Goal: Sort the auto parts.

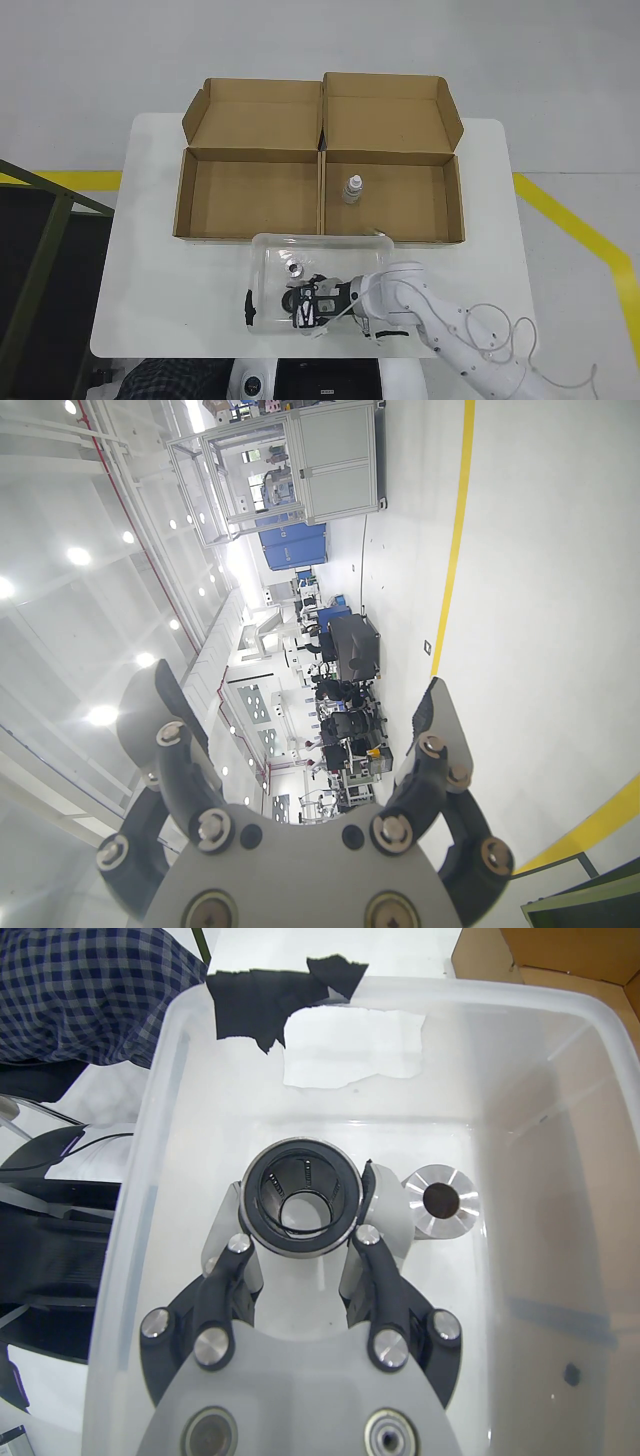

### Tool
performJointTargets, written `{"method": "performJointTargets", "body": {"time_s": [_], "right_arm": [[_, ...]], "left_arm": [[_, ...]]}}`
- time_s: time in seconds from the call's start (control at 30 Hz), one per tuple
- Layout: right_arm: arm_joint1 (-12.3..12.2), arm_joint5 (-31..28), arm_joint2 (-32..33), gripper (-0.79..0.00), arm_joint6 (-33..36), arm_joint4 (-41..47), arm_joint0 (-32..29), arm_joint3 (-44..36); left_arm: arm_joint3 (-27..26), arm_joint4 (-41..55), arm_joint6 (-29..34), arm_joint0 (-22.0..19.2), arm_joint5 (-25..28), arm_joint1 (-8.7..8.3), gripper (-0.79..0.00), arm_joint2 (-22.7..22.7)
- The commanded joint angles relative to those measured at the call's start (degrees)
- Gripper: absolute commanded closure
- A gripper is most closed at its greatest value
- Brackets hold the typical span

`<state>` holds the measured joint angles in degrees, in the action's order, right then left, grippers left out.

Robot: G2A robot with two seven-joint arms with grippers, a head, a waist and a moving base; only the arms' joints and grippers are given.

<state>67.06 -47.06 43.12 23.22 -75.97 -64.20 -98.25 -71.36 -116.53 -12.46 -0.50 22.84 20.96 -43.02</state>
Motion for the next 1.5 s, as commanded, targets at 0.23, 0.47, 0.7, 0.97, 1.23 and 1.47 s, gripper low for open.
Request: {"method": "performJointTargets", "body": {"time_s": [0.23, 0.47, 0.7, 0.97, 1.23, 1.47], "right_arm": [[-0.73, -1.39, 3.18, 0.0, -2.55, 3.25, -0.61, -1.06], [-1.76, -1.64, 7.35, 0.0, -4.9, 5.98, -2.65, -4.2], [-2.61, -0.87, 11.6, 0.0, -8.37, 9.22, -5.06, -7.27], [-3.18, 0.34, 15.98, 0.0, -12.47, 13.66, -6.51, -9.07], [-3.41, 1.62, 18.85, 0.0, -15.69, 18.23, -7.39, -9.34], [-3.45, 2.2, 19.5, 0.0, -15.78, 20.55, -7.54, -9.37]], "left_arm": [[0.0, 0.0, 0.0, 0.0, 0.0, 0.0, -0.785, 0.0], [0.0, 0.0, 0.0, 0.0, 0.0, 0.0, -0.785, 0.0], [0.0, 0.0, 0.0, 0.0, 0.0, 0.0, -0.785, 0.0], [0.0, 0.0, 0.0, 0.0, 0.0, 0.0, -0.785, 0.0], [0.0, 0.0, 0.0, 0.0, 0.0, 0.0, -0.785, 0.0], [0.0, 0.0, 0.0, 0.0, 0.0, 0.0, -0.785, 0.0]]}}
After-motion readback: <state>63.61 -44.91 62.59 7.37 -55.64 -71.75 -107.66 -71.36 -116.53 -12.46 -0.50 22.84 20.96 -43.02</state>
